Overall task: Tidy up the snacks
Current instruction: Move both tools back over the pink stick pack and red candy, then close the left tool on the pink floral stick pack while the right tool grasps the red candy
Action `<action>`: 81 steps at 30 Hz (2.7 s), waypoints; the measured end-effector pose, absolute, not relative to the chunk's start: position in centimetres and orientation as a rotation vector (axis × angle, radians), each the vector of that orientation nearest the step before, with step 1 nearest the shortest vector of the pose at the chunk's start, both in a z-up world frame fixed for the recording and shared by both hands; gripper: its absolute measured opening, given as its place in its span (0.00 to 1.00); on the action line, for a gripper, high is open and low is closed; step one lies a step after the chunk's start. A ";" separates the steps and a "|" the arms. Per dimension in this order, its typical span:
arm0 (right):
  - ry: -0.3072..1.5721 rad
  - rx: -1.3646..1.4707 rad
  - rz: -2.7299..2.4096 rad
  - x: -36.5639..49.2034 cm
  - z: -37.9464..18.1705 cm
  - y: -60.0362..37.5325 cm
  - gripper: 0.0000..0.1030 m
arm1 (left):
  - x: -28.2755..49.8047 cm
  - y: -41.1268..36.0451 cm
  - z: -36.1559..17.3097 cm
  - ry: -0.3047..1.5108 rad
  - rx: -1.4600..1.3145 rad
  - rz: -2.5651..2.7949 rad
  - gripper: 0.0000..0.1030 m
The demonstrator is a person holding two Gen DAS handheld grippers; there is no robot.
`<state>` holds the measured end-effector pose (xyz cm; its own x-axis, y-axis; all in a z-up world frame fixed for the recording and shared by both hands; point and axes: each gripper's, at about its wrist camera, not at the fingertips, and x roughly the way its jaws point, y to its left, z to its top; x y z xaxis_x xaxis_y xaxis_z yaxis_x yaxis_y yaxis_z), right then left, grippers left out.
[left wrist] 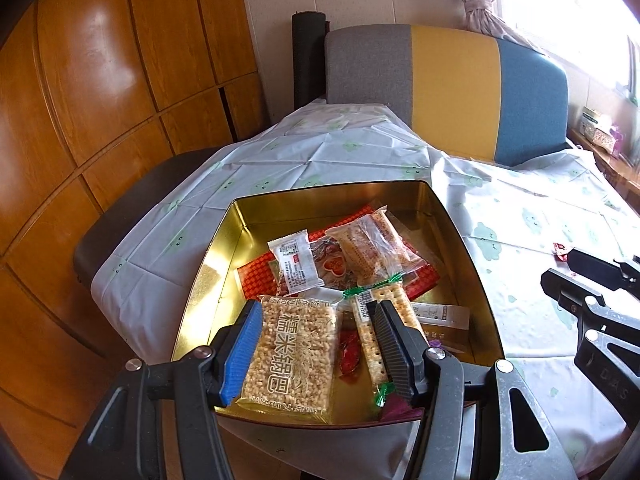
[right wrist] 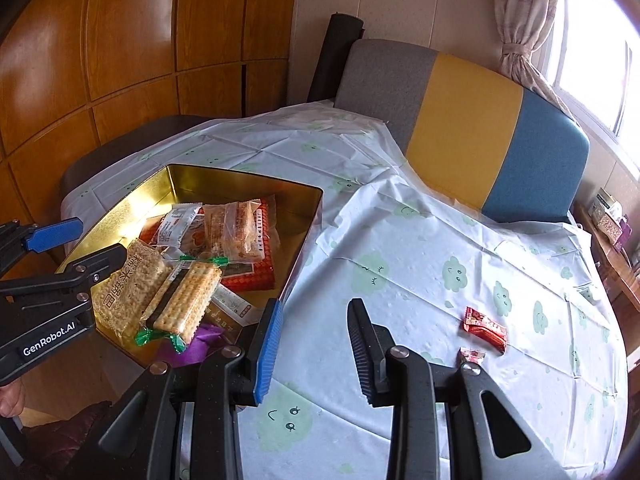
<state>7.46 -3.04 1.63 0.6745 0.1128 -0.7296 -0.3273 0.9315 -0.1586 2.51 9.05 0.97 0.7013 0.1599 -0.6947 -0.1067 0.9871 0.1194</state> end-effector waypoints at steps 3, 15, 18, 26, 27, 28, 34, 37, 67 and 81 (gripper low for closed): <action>0.792 -0.293 0.246 7.5 1.6 -3.4 0.33 | 2.7 8.6 1.0 0.782 0.080 0.140 0.57; 0.856 -0.338 0.134 8.2 0.7 -9.9 0.34 | 4.8 3.4 1.5 0.780 0.143 0.008 0.57; 0.888 -0.337 0.056 8.3 0.7 -13.5 0.34 | 5.2 1.1 1.4 0.778 0.177 -0.045 0.57; 0.939 -0.355 -0.143 8.8 1.5 -22.5 0.35 | 5.5 -4.9 0.7 0.783 0.274 -0.167 0.57; 0.945 -0.351 -0.164 8.9 1.4 -23.6 0.35 | 5.5 -5.6 0.6 0.784 0.285 -0.180 0.57; 0.952 -0.336 -0.182 9.0 1.3 -24.6 0.35 | 5.5 -6.3 0.5 0.786 0.296 -0.191 0.57; 0.979 -0.165 -0.234 9.8 0.7 -28.9 0.35 | 5.6 -9.8 -0.2 0.797 0.353 -0.253 0.57; 0.982 -0.087 -0.253 10.1 0.7 -30.2 0.35 | 6.0 -11.8 -1.1 0.821 0.378 -0.290 0.57; 1.015 0.123 -0.326 10.1 0.4 -34.4 0.35 | 9.7 -22.0 -6.8 0.965 0.438 -0.492 0.57; 1.040 0.131 -0.324 10.2 0.0 -34.3 0.35 | 13.7 -21.7 -8.6 1.132 0.247 -0.499 0.54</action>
<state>10.21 -34.33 -0.04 0.4641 -0.2012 -0.8626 0.3242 0.9449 -0.0460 13.67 -21.66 -8.56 0.3308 -0.2548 -0.9087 0.4992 0.8644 -0.0607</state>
